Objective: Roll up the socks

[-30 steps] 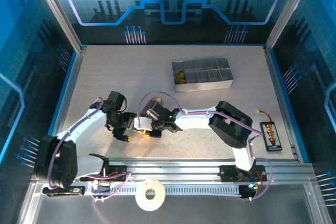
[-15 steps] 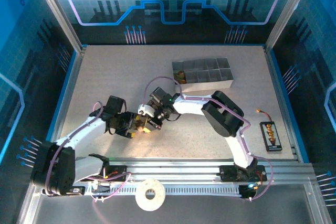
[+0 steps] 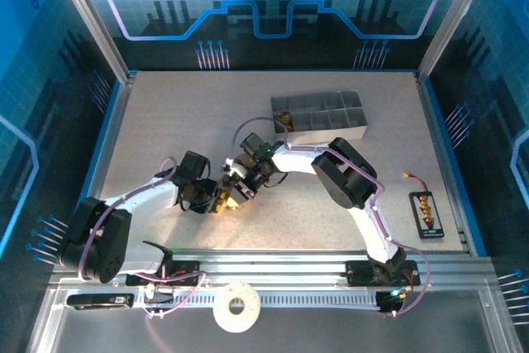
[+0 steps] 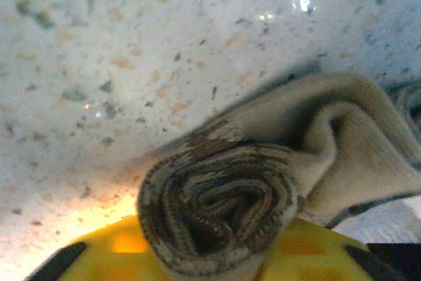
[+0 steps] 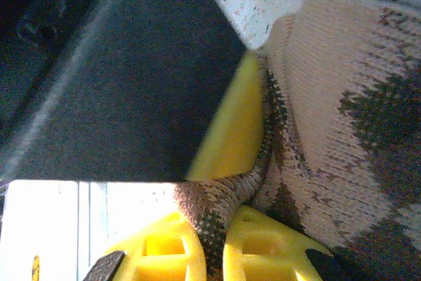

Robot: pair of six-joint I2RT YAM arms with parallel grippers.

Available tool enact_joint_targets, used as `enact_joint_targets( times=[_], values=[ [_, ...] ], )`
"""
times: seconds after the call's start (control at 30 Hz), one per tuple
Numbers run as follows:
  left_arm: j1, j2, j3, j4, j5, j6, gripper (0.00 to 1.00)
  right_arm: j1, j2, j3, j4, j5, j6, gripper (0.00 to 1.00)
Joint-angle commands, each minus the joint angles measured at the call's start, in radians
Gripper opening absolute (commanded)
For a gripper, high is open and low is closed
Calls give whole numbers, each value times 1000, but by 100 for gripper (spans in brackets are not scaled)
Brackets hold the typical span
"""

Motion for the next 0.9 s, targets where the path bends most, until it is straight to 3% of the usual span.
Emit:
enact_joint_targets(
  times=[0.0,0.1,0.23,0.3,0.43,0.63,0.87],
  values=[
    [-9,48,-6,-154,-32,-8,10,-1,-47,-72,11,104,-4,17],
    [-10,52,20,-255,-30,-35,4,19,-218,-238,223,242,-42,39],
    [-8,62,48,-330,-15,-88,0,120,-476,-513,543,599,-232,60],
    [-7,84,67,-351,-5,-96,0,186,-531,-574,628,779,-343,68],
    [-6,138,130,-423,-1,-81,1,308,-518,-608,645,1020,-547,68],
    [9,192,168,-435,22,-74,2,402,-408,-546,705,1123,-698,66],
    [30,227,185,-426,42,-50,3,403,-284,-479,688,1160,-699,41]
  ],
)
